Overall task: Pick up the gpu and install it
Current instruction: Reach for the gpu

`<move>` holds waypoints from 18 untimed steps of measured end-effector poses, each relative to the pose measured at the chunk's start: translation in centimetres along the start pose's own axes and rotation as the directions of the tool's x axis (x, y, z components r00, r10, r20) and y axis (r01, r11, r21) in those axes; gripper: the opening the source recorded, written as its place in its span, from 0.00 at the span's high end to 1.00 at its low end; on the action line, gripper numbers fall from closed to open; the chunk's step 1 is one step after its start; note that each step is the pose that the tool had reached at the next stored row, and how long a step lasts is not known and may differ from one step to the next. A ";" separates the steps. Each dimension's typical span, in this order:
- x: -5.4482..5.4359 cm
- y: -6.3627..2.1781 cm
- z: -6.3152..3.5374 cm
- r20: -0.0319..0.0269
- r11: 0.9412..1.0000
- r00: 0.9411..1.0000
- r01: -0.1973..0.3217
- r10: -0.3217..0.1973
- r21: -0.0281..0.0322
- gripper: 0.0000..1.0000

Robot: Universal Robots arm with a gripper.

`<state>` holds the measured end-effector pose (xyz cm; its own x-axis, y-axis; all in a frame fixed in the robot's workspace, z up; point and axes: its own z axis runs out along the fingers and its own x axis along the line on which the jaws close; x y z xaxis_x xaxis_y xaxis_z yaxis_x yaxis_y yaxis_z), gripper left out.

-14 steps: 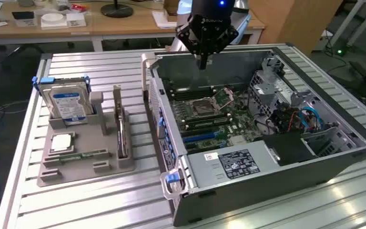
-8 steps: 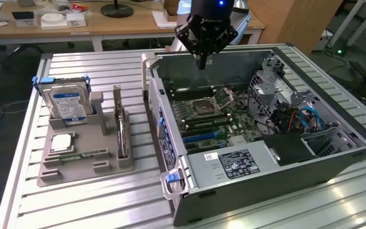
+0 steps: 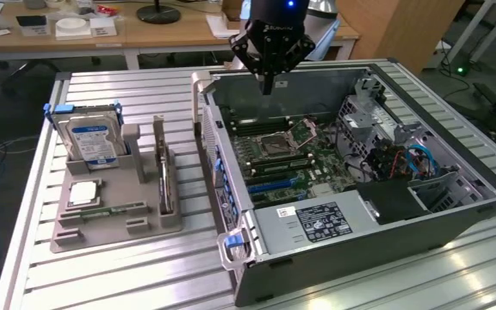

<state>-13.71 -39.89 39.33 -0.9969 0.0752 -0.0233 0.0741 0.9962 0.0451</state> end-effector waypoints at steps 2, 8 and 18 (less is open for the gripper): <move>0.5 -0.04 -0.02 0.000 1.000 1.000 0.000 0.000 0.000 0.89; 1.9 -0.14 -0.05 0.000 1.000 1.000 0.000 0.000 0.000 0.89; 3.7 -0.28 -0.10 0.000 1.000 1.000 0.000 0.000 0.000 0.89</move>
<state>-17.45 -39.89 39.33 -0.9969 0.0753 -0.0233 0.0742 0.9962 0.0451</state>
